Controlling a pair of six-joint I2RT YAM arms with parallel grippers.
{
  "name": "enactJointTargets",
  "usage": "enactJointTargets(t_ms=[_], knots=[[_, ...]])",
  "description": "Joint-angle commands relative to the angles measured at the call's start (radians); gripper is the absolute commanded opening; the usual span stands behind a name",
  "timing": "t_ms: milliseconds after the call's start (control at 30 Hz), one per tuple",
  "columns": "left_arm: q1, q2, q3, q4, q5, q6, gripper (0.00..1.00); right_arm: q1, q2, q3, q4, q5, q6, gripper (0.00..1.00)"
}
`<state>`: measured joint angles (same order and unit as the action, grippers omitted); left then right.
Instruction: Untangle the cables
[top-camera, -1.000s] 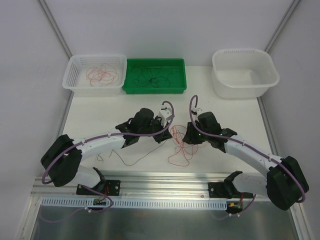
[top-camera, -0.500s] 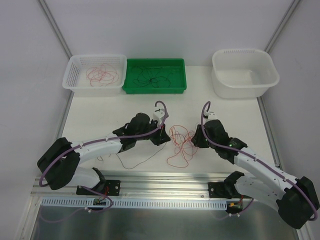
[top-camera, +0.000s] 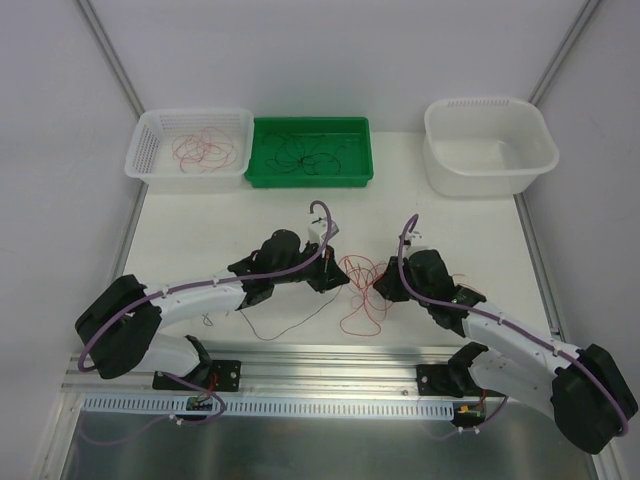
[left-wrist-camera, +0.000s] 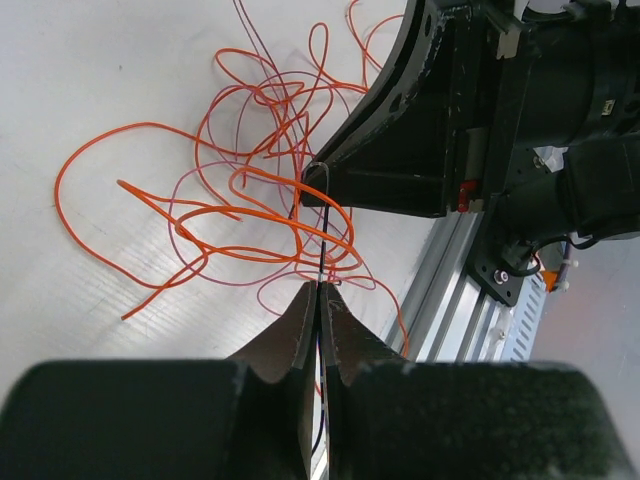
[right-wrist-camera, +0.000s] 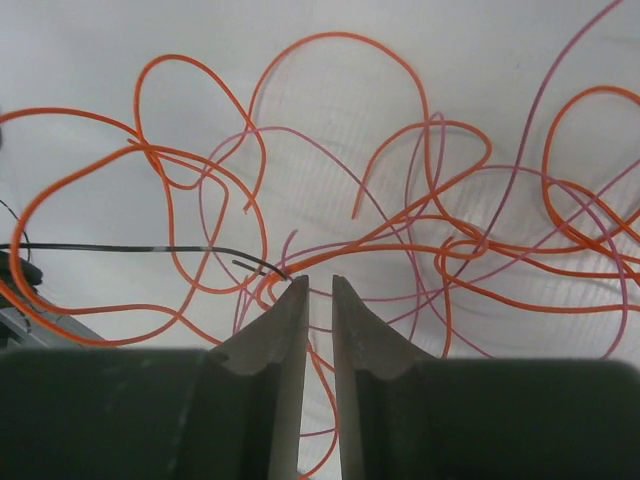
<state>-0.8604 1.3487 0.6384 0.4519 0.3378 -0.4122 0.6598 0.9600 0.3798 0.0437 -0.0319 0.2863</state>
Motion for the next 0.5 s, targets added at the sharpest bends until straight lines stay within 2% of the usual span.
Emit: enactJointTargets(t_ms=[0, 300, 467], knots=[[-0.011, 0.004, -0.005, 0.077, 0.026, -0.031, 0.00, 0.000, -0.026, -0.005, 0.134, -0.025, -0.004, 0.18], [-0.014, 0.020, -0.002, 0.088, 0.033, -0.039, 0.00, 0.001, -0.078, 0.010, 0.108, -0.043, -0.022, 0.21], [-0.014, 0.017, 0.006, 0.094, 0.046, -0.043, 0.00, 0.001, -0.050, 0.010, 0.117, -0.043, -0.032, 0.22]])
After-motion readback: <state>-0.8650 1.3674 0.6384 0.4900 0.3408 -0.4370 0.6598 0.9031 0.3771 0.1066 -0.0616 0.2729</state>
